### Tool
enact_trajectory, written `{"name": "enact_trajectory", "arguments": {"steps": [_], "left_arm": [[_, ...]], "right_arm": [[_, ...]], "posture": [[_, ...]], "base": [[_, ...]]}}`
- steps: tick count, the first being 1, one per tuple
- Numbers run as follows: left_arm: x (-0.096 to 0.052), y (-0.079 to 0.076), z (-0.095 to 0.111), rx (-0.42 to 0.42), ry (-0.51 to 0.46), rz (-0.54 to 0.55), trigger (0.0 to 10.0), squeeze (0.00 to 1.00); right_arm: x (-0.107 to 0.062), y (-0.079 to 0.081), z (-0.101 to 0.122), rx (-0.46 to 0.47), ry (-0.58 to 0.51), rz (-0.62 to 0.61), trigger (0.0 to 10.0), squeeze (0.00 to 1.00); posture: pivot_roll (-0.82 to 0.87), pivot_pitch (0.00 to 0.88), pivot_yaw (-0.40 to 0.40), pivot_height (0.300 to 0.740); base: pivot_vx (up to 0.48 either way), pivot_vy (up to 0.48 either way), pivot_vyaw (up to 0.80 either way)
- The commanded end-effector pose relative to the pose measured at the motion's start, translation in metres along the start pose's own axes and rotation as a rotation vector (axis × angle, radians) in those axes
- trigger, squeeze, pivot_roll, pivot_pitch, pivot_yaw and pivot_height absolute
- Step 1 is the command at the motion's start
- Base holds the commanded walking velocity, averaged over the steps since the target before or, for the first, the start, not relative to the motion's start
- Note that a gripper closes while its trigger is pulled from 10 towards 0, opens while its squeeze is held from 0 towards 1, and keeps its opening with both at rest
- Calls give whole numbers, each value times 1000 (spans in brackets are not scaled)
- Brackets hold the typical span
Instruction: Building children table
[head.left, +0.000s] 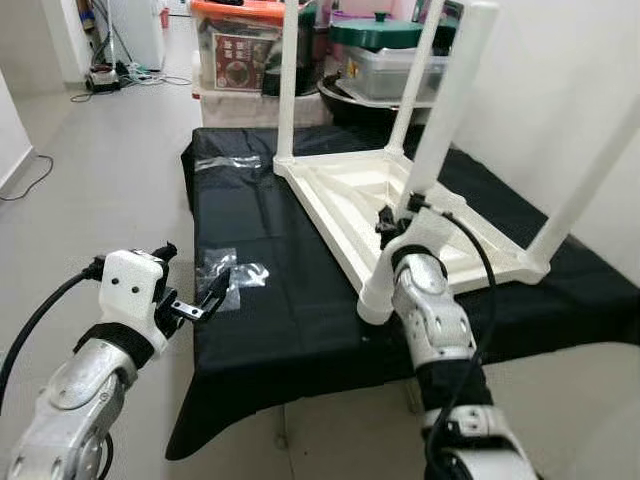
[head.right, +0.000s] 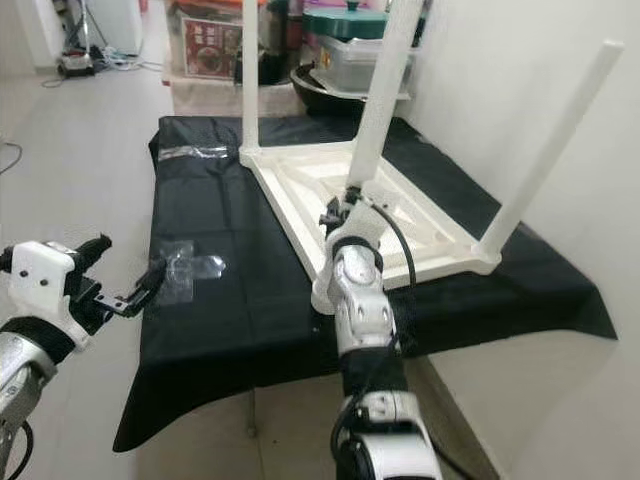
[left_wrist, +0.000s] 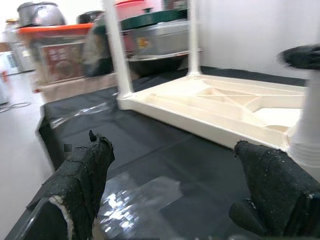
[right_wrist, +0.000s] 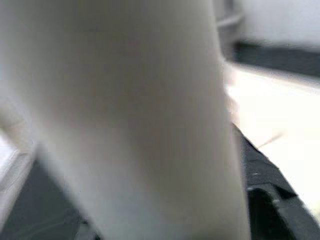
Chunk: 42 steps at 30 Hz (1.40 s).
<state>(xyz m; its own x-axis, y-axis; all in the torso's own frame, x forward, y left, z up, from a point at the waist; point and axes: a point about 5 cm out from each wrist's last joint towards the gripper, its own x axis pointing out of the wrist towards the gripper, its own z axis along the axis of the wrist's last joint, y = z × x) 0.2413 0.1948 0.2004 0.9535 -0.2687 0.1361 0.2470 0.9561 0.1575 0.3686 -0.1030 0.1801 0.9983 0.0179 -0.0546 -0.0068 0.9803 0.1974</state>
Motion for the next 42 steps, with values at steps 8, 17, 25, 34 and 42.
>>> {"name": "enact_trajectory", "arguments": {"steps": [8, 17, 25, 34, 42], "left_arm": [[2, -4, -5, -16, 6, -1, 10000, 0], [4, -6, -5, -14, 4, -19, 10000, 0], [4, -6, -5, -8, 2, -19, 10000, 0], [-1, -2, -4, 12, 5, -13, 10000, 0], [1, -6, -5, -3, 3, -11, 10000, 0]], "right_arm": [[9, 0, 32, 11, -51, 275, 10000, 0], [-12, -4, 40, -236, -35, 1052, 10000, 0], [-12, 14, 17, -297, 31, 1174, 4471, 0], [20, 0, 33, -268, -81, 736, 0, 0], [1, -80, -12, -208, -16, -280, 0, 0]], "posture": [[110, 0, -89, 740], [123, 0, -95, 740], [147, 0, -102, 740], [152, 0, -113, 740], [148, 0, -110, 740]], "base": [[0, 0, 0], [0, 0, 0], [0, 0, 0], [0, 0, 0], [0, 0, 0]]}}
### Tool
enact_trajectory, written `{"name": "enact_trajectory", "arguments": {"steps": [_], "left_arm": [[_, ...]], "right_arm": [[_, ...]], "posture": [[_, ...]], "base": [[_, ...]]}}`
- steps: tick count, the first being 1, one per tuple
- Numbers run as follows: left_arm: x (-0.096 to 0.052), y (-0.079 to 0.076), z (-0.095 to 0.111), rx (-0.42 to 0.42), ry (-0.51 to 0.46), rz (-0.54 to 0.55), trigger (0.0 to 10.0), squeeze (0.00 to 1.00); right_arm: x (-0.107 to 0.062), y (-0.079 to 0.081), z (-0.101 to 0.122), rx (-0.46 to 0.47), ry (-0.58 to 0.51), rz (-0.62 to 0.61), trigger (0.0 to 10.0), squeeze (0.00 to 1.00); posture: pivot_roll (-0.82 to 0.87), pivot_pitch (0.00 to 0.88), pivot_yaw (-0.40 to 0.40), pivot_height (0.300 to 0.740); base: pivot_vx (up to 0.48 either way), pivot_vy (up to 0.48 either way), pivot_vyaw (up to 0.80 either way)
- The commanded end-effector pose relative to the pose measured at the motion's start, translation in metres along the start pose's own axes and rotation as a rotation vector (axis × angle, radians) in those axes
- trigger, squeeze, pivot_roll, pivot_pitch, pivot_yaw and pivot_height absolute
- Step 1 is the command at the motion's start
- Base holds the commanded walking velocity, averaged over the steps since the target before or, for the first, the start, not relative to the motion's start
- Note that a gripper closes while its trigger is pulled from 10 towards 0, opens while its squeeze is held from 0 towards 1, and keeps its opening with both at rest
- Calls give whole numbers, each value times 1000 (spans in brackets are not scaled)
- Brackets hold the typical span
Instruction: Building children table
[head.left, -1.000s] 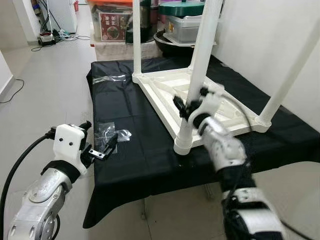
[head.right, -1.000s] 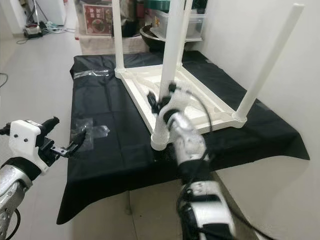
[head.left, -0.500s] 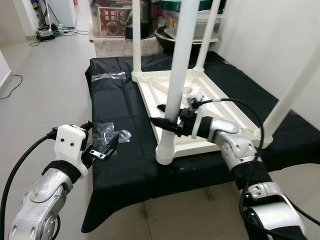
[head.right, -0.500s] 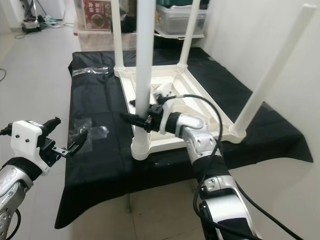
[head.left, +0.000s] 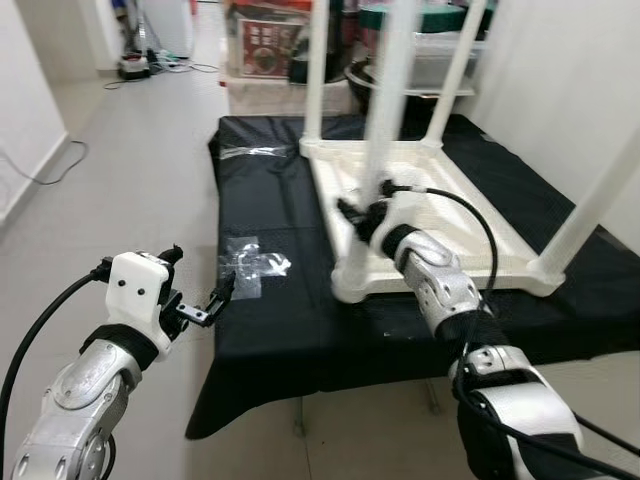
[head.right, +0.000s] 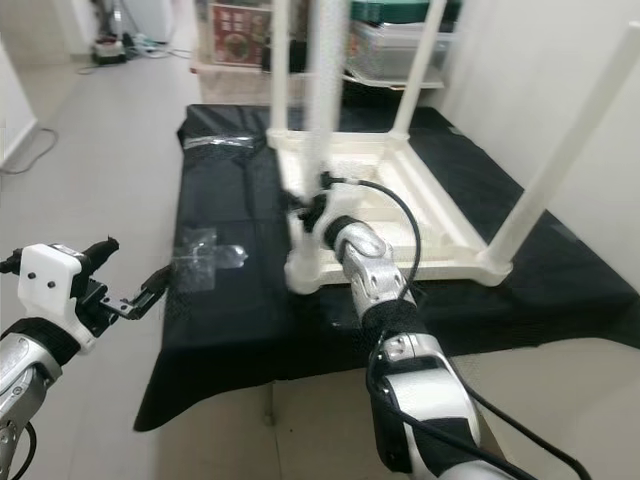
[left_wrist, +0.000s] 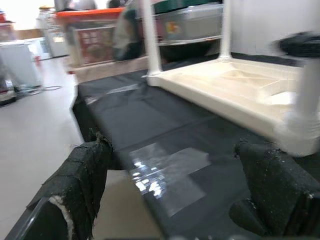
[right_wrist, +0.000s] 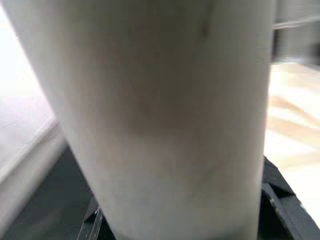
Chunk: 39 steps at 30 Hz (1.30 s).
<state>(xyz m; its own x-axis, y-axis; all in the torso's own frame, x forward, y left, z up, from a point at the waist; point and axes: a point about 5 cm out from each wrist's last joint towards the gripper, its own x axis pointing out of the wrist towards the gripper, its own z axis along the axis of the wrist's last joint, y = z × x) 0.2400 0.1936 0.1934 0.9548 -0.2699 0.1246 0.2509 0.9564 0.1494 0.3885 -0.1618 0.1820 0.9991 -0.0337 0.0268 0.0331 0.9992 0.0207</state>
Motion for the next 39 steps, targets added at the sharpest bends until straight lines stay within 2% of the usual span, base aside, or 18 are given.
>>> {"name": "enact_trajectory", "arguments": {"steps": [1, 3, 4, 8, 9, 10, 13, 14, 15, 16, 20, 30, 31, 32, 36, 37, 38, 39], "left_arm": [[3, -5, 2, 1, -12, -13, 10000, 0], [4, -6, 3, -1, -15, -16, 10000, 0], [5, -7, 3, -3, -16, -22, 10000, 0], [6, -7, 3, -4, -15, -30, 10000, 0], [7, -7, 3, -3, -14, -31, 10000, 0], [8, -6, 3, -2, -14, -31, 10000, 0], [8, -5, 3, -1, -18, -30, 10000, 0], [8, -5, 3, -1, -20, -28, 10000, 0], [8, -5, 3, -3, -20, -26, 10000, 0], [8, -5, 2, -4, -20, -24, 10000, 0], [8, -7, 2, -6, -22, -31, 10000, 0], [9, -9, 3, -1, -23, -43, 10000, 0], [8, -9, 3, 2, -22, -43, 10000, 0], [8, -9, 3, 4, -22, -41, 10000, 0], [7, -8, 4, 5, -22, -41, 10000, 0], [6, -8, 3, 8, -19, -38, 10000, 0], [6, -8, 3, 8, -19, -38, 10000, 0], [4, -7, 3, 10, -15, -36, 10000, 0]], "right_arm": [[-32, -7, -36, -27, 96, -208, 0, 0], [-39, 3, -39, -16, 95, -190, 0, 0], [-41, 13, -41, -5, 104, -145, 9176, 0], [-39, 30, -38, 31, 98, -46, 10000, 0], [-37, 35, -33, 46, 72, -10, 10000, 0], [-34, 36, -27, 68, 52, 0, 10000, 1000], [-26, 44, -8, 112, -13, 123, 10000, 1000], [-22, 49, 6, 131, -60, 224, 10000, 39], [-18, 52, 22, 148, -109, 355, 10000, 0], [-21, 54, 40, 158, -151, 571, 10000, 0], [-36, 56, 42, 69, -111, 1030, 10000, 0], [-42, 79, 14, -68, -2, 1267, 10000, 0], [-33, 89, 11, -72, -23, 1183, 7843, 0], [-28, 92, 12, -59, -31, 1125, 3961, 0], [-26, 92, 14, -46, -34, 1098, 3961, 0], [-20, 90, 17, -6, -49, 1016, 0, 0], [-20, 90, 17, -6, -49, 1016, 0, 0], [-11, 77, 16, 32, -48, 799, 0, 0]], "posture": [[139, 0, -97, 740], [139, 0, -97, 740], [134, 0, -89, 740], [128, 0, -86, 740], [125, 0, -87, 740], [125, 0, -87, 740], [126, 0, -92, 740], [124, 0, -93, 740], [120, 0, -94, 740], [122, 0, -96, 740], [126, 0, -101, 740], [148, 0, -116, 740], [159, 0, -120, 740], [160, 0, -120, 740], [162, 0, -121, 740], [158, 0, -119, 740], [158, 0, -119, 740], [156, 0, -118, 740]], "base": [[0, 0, 0], [0, 0, 0], [0, 0, 0], [0, 0, 0], [0, 0, 0], [0, 0, 0], [0, 0, 0], [0, 0, 0], [0, 0, 0], [0, 0, 0], [0, 0, 0], [0, 0, 0], [0, 0, 0], [0, 0, 0], [0, 0, 0], [0, 0, 0], [0, 0, 0], [0, 0, 0]]}}
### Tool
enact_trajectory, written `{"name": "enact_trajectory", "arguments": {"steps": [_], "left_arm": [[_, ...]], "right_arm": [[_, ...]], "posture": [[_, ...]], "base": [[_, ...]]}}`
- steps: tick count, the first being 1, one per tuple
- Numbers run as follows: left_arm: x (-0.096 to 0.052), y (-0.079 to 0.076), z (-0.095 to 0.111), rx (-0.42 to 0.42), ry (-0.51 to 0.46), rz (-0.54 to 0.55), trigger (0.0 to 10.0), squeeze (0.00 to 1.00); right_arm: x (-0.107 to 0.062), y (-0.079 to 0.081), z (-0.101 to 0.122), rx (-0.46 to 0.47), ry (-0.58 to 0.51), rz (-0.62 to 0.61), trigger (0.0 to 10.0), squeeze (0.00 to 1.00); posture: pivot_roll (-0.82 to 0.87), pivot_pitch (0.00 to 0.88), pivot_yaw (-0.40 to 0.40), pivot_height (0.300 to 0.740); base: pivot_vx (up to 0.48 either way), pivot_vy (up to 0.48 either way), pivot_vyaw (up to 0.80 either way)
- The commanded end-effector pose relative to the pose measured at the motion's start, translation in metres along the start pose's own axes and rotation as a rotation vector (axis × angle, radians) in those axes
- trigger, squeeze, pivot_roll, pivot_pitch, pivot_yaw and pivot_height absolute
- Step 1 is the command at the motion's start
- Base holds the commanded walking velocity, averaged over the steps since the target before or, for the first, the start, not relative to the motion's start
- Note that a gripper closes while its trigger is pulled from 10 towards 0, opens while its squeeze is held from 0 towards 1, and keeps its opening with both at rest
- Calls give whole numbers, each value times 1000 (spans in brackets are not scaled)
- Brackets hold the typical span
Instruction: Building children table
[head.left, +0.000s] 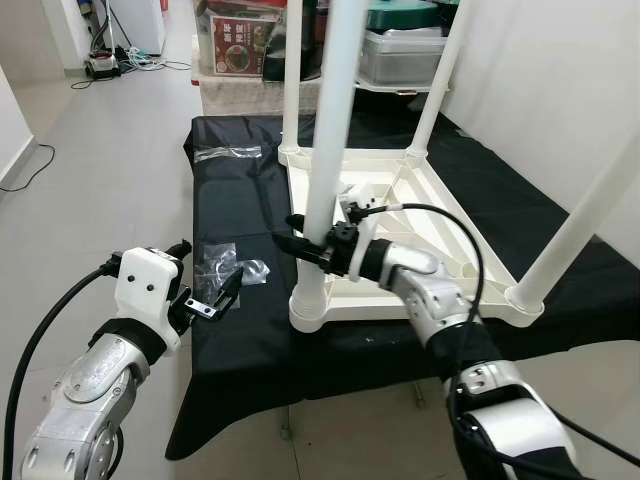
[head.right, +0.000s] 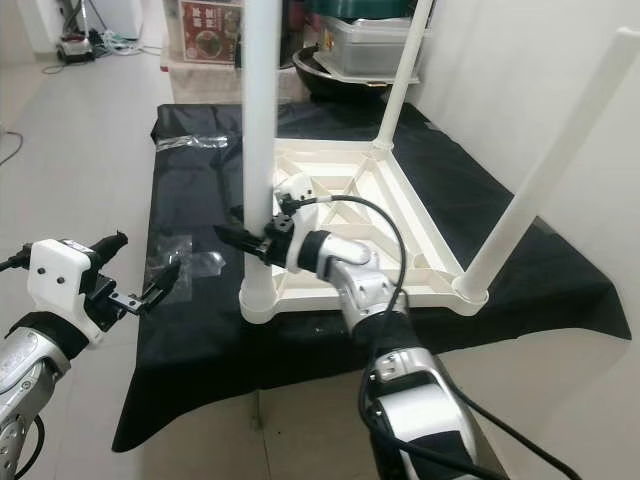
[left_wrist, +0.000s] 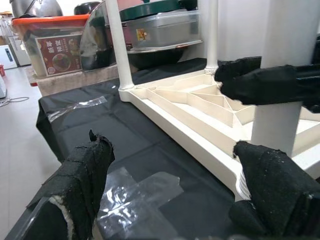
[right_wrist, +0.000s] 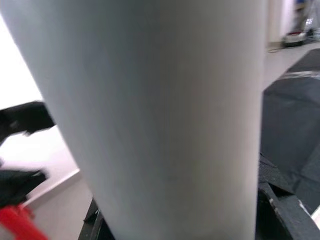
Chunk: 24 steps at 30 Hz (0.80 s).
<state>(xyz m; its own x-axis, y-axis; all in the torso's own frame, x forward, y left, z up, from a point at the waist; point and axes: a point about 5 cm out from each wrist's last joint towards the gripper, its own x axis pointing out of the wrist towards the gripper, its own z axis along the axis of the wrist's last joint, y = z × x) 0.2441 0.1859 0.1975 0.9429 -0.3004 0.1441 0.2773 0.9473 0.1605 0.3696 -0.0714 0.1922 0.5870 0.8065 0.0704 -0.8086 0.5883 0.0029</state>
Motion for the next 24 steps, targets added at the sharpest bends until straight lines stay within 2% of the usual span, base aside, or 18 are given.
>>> {"name": "enact_trajectory", "arguments": {"steps": [1, 2, 3, 4, 6, 7, 9, 10, 12, 13, 14, 16, 17, 19, 21, 22, 23, 24], "left_arm": [[-2, -1, -2, 3, 10, -7, 10000, 0], [-3, -1, -2, 2, 12, -6, 10000, 0], [-3, -1, -2, 2, 12, -6, 10000, 0], [-3, -2, -3, 0, 13, -6, 10000, 0], [-3, -2, -3, 0, 13, -6, 10000, 0], [-3, -2, -3, -2, 15, -7, 10000, 0], [-3, -2, -3, -2, 15, -7, 10000, 0], [-2, -4, -4, -6, 17, -7, 10000, 0], [-2, -4, -4, -6, 17, -7, 10000, 0], [-1, -4, -5, -9, 20, -3, 10000, 0], [1, -5, -5, -12, 21, 0, 10000, 0], [1, -5, -5, -12, 21, 0, 10000, 0], [3, -6, -7, -2, 35, 4, 10000, 0], [4, -6, -9, 3, 46, 7, 10000, 0], [5, -6, -10, 7, 50, 11, 10000, 0], [5, -5, -10, 6, 50, 15, 10000, 0], [5, -5, -10, 6, 50, 15, 10000, 0], [5, -4, -10, 3, 48, 18, 10000, 0]], "right_arm": [[-4, -16, 7, -11, -19, -175, 0, 0], [-14, -32, 2, 7, 9, -423, 0, 0], [-14, -32, 2, 7, 9, -423, 0, 0], [-29, -47, -7, 26, 59, -672, 0, 0], [-29, -47, -7, 26, 59, -672, 0, 0], [-52, -59, -19, 35, 118, -923, 0, 0], [-52, -59, -19, 35, 118, -923, 0, 0], [-72, -54, -30, 11, 148, -1105, 0, 0], [-72, -54, -30, 11, 148, -1105, 0, 0], [-81, -44, -36, -9, 164, -1173, 0, 0], [-82, -33, -39, -14, 163, -1179, 2549, 0], [-82, -33, -39, -14, 163, -1179, 2549, 0], [-74, -23, -43, -16, 193, -1130, 10000, 0], [-65, -16, -48, -44, 249, -1080, 10000, 0], [-59, -14, -50, 27, 225, -1013, 10000, 43], [-57, -15, -49, 87, 184, -981, 10000, 694], [-57, -15, -49, 87, 184, -981, 10000, 694], [-56, -21, -40, 114, 116, -964, 10000, 1000]], "posture": [[156, 0, -118, 740], [145, 0, -114, 740], [145, 0, -114, 740], [145, 0, -114, 740], [145, 0, -114, 740], [140, 0, -110, 740], [140, 0, -110, 740], [134, 0, -104, 740], [134, 0, -104, 740], [132, 0, -101, 740], [122, 0, -94, 740], [122, 0, -94, 740], [118, 0, -92, 740], [117, 0, -92, 740], [120, 0, -99, 740], [120, 0, -99, 740], [120, 0, -99, 740], [120, 0, -103, 740]], "base": [[0, 0, 0], [0, 0, 0], [0, 0, 0], [0, 0, 0], [0, 0, 0], [0, 0, 0], [0, 0, 0], [0, 0, 0], [0, 0, 0], [0, 0, 0], [0, 0, 0], [0, 0, 0], [0, 0, 0], [0, 0, 0], [0, 0, 0], [0, 0, 0], [0, 0, 0], [0, 0, 0]]}}
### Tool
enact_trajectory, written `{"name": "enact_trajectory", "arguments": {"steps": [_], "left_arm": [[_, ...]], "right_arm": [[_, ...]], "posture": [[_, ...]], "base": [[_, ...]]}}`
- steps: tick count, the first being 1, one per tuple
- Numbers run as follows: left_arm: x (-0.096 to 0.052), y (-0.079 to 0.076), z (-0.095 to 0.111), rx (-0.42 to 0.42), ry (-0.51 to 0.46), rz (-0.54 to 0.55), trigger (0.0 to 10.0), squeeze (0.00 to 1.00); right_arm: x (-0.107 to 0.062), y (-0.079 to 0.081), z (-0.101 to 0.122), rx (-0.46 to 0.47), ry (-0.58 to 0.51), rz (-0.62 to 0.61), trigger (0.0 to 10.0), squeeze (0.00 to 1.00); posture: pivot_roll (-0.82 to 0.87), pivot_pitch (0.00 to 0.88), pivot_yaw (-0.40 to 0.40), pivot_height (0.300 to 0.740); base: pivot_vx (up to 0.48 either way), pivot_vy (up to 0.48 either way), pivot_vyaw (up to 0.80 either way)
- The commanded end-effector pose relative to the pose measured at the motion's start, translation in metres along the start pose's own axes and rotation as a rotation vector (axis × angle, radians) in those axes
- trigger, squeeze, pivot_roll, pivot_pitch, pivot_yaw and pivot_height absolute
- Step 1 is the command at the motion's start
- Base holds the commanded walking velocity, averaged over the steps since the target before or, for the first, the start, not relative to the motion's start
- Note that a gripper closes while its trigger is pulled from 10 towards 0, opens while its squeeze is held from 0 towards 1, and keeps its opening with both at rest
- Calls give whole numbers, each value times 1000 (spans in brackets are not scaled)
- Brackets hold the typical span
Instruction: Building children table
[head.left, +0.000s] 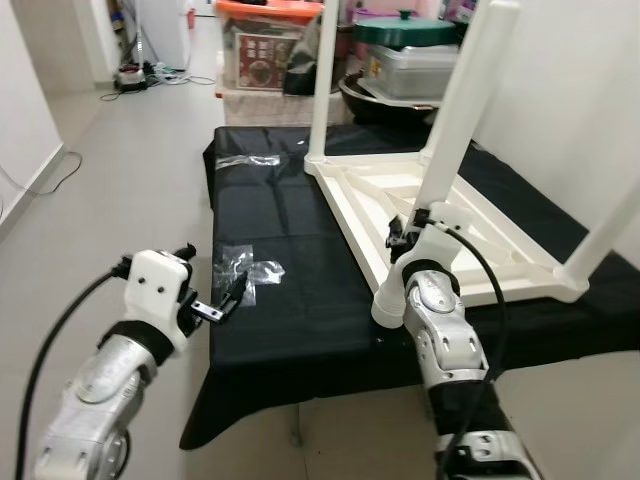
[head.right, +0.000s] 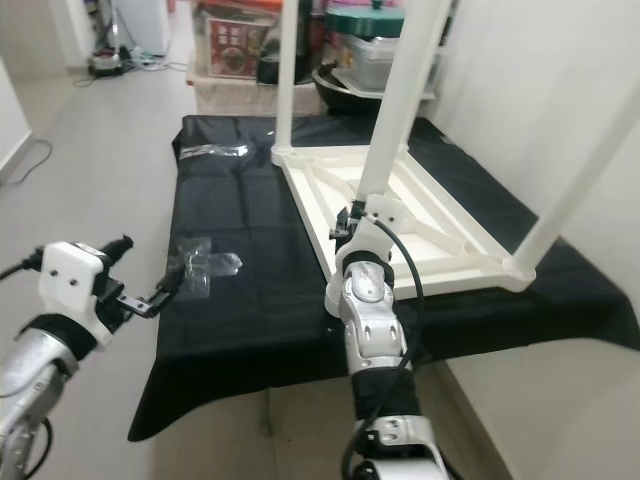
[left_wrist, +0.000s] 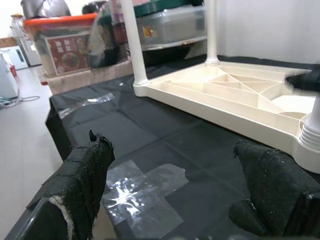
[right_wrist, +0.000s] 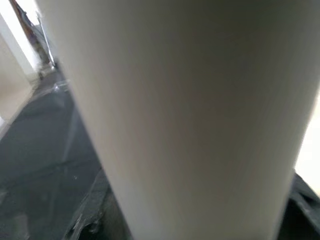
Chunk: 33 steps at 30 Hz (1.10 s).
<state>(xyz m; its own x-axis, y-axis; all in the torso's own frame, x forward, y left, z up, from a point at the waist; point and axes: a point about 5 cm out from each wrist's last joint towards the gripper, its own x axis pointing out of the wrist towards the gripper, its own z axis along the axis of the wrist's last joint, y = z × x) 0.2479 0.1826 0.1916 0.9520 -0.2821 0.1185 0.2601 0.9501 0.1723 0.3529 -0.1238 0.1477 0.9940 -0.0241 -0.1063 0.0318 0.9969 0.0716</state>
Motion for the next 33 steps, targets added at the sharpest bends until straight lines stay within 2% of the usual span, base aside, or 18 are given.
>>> {"name": "enact_trajectory", "arguments": {"steps": [1, 2, 3, 4, 5, 7, 9, 11, 13, 15, 16, 18, 19, 20, 22, 27, 28, 33], "left_arm": [[0, -1, -4, -15, 19, 7, 10000, 0], [0, -1, -4, -15, 19, 7, 10000, 0], [-1, -1, -4, -19, 19, 7, 10000, 0], [-1, -1, -4, -19, 19, 7, 10000, 0], [-2, -1, -4, -22, 19, 8, 10000, 0], [-3, -1, -5, -24, 19, 7, 10000, 0], [-3, -2, -5, -24, 18, 1, 10000, 0], [-3, -2, -5, -24, 18, 1, 10000, 0], [-2, -3, -5, -25, 12, -11, 10000, 0], [-2, -3, -5, -25, 12, -11, 10000, 0], [0, -4, -4, -21, 10, -16, 10000, 0], [0, -4, -4, -21, 10, -16, 10000, 0], [1, -4, -4, -19, 7, -19, 10000, 0], [1, -4, -4, -19, 7, -19, 10000, 0], [1, -6, -3, -17, 3, -23, 10000, 0], [-2, -5, -2, -11, 6, -18, 10000, 0], [-4, -4, -3, -7, 11, -14, 10000, 0], [-7, -3, -3, -4, 15, -9, 10000, 0]], "right_arm": [[9, -6, 15, 62, -42, 29, 10000, 1000], [9, -6, 15, 62, -42, 29, 10000, 1000], [15, -8, 35, 51, -104, 65, 10000, 67], [15, -8, 35, 51, -104, 65, 10000, 67], [19, -9, 57, 52, -170, 113, 10000, 0], [21, -7, 73, 57, -211, 188, 10000, 0], [16, 5, 92, 56, -243, 471, 10000, 0], [16, 5, 92, 56, -243, 471, 10000, 0], [-4, 17, 95, -93, -257, 906, 10000, 0], [-4, 17, 95, -93, -257, 906, 10000, 0], [-9, 23, 86, -158, -210, 1064, 10000, 0], [-9, 23, 86, -158, -210, 1064, 10000, 0], [-11, 30, 75, -210, -171, 1171, 10000, 0], [-11, 30, 75, -210, -171, 1171, 10000, 0], [-7, 47, 49, -291, -86, 1256, 10000, 0], [1, 56, 41, -316, -67, 1235, 10000, 0], [10, 55, 44, -310, -83, 1133, 667, 0], [23, 46, 53, -261, -124, 926, 0, 0]], "posture": [[119, 0, -106, 740], [119, 0, -106, 740], [120, 0, -107, 740], [120, 0, -107, 740], [120, 0, -107, 740], [120, 0, -109, 740], [118, 0, -107, 740], [118, 0, -107, 740], [116, 0, -106, 740], [116, 0, -106, 740], [117, 0, -106, 740], [117, 0, -106, 740], [124, 0, -111, 740], [124, 0, -111, 740], [156, 0, -127, 740], [171, 0, -138, 740], [171, 0, -140, 740], [169, 0, -139, 740]], "base": [[0, 0, 0], [0, 0, 0], [0, 0, 0], [0, 0, 0], [0, 0, 0], [0, 0, 0], [0, 0, 0], [0, 0, 0], [0, 0, 0], [0, 0, 0], [0, 0, 0], [0, 0, 0], [0, 0, 0], [0, 0, 0], [0, 0, 0], [0, 0, 0], [0, 0, 0], [0, 0, 0]]}}
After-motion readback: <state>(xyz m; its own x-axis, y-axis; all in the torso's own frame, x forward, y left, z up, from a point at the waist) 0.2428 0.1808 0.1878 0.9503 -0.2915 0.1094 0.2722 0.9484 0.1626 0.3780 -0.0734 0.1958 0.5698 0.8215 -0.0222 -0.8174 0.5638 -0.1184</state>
